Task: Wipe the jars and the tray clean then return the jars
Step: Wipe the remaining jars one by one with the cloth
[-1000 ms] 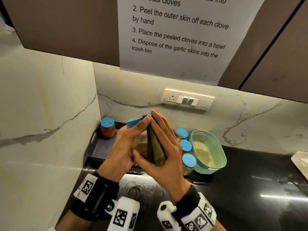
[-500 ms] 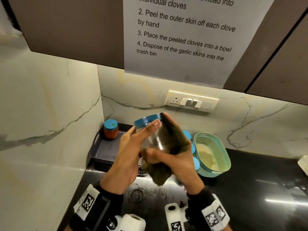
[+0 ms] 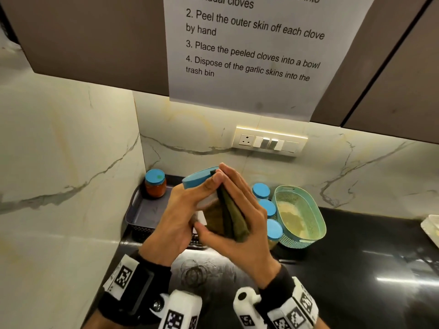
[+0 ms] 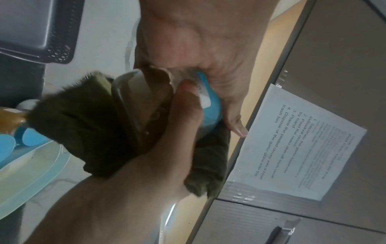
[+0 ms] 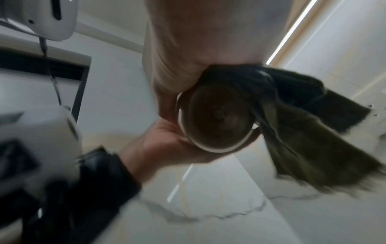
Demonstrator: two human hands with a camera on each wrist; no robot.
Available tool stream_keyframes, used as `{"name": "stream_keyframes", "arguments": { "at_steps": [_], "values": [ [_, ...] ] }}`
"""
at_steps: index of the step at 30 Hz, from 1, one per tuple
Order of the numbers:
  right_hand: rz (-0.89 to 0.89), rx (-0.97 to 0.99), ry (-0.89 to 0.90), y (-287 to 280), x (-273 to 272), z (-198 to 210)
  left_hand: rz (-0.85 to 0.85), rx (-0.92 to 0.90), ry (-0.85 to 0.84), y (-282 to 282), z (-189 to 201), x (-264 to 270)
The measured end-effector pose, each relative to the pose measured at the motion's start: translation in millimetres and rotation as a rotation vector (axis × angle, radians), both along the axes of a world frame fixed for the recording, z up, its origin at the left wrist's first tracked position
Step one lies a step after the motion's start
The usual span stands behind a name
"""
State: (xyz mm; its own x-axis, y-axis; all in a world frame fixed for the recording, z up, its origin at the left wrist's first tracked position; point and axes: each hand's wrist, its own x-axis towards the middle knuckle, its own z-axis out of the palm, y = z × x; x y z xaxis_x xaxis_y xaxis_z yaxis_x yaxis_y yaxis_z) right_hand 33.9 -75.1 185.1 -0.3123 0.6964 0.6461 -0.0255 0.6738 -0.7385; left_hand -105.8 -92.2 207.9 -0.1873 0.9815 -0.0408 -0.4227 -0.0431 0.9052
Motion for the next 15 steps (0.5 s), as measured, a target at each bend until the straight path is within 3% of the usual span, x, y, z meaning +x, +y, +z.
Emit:
{"name": "stream_keyframes", "arguments": {
  "at_steps": [2,4,6,10,12,15],
  "values": [
    [0.102,-0.249,0.056,3,0,6,-0.001,0.02,0.039,0,0,-1],
    [0.108,-0.379,0.056,3,0,11,-0.016,0.031,0.06,1,-1,-1],
    [0.066,-0.322,0.055,-3,-3,15,-0.04,0.023,0.017,3,-3,-2],
    [-0.08,-0.003,-0.024,-1,3,2,0.001,-0.005,-0.049,2,-8,11],
    [0.014,-0.127,-0.001,6,2,-3,0.043,-0.019,-0.055,3,-9,12],
    [0.017,-0.284,-0.025,2,-3,1,0.062,-0.008,-0.047,3,-12,8]
  ]
}}
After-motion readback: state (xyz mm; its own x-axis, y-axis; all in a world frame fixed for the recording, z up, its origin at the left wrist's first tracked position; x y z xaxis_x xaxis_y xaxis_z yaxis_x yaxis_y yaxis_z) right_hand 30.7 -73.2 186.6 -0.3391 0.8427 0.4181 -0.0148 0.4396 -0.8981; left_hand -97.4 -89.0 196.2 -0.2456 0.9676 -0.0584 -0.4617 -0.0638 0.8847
